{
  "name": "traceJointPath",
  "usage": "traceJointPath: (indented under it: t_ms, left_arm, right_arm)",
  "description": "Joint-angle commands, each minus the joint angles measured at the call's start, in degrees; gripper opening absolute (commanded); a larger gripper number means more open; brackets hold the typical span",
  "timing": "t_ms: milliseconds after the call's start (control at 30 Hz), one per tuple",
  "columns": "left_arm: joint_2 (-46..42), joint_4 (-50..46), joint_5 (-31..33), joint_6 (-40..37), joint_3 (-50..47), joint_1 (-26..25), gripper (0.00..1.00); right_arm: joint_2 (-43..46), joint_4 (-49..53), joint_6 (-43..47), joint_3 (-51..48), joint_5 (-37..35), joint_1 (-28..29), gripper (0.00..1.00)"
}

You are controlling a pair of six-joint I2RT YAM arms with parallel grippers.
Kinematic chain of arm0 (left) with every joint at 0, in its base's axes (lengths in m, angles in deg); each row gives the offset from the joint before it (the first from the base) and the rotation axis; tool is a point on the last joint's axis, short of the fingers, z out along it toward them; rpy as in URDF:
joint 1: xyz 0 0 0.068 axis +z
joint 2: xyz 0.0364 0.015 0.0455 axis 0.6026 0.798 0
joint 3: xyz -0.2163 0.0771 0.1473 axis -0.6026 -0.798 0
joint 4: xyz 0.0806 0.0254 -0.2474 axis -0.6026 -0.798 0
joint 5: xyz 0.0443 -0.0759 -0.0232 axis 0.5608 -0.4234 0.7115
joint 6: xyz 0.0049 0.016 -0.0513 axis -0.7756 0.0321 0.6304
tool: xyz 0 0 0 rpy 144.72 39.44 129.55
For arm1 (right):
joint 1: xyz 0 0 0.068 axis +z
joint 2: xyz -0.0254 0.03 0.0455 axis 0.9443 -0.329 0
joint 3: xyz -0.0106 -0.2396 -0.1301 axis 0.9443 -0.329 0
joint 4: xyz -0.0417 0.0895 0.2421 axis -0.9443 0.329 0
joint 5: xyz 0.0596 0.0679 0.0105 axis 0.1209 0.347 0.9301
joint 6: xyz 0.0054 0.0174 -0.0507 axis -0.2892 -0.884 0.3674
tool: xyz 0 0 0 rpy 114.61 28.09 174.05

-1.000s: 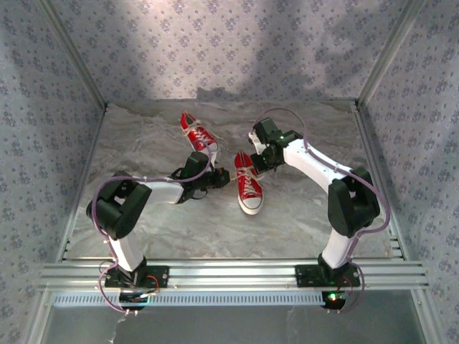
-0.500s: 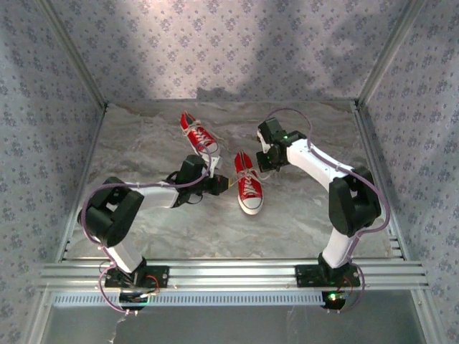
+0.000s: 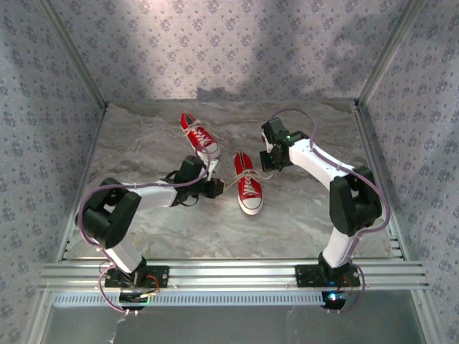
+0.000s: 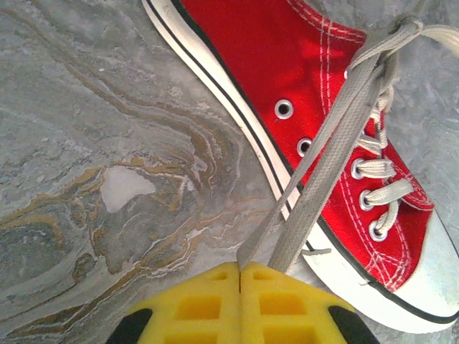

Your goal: Tie the shoes

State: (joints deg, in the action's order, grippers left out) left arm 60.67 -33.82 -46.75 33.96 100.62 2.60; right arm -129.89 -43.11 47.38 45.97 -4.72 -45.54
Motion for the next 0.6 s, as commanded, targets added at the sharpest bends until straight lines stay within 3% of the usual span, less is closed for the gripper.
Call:
traceJointPath:
  t_ms: [0, 567]
  left_arm:
    - [-1.40, -2.78, 1.81, -0.25, 0.28, 1.14, 0.00]
    - [-3.13, -2.30, 3.68, 0.73, -1.78, 2.79, 0.00]
  right_arm:
    - [0.80, 0.28, -1.74, -1.16, -2.44, -0.95, 0.00]
    - [0.89, 1.95, -4.26, -1.91, -5.50, -2.50, 0.00]
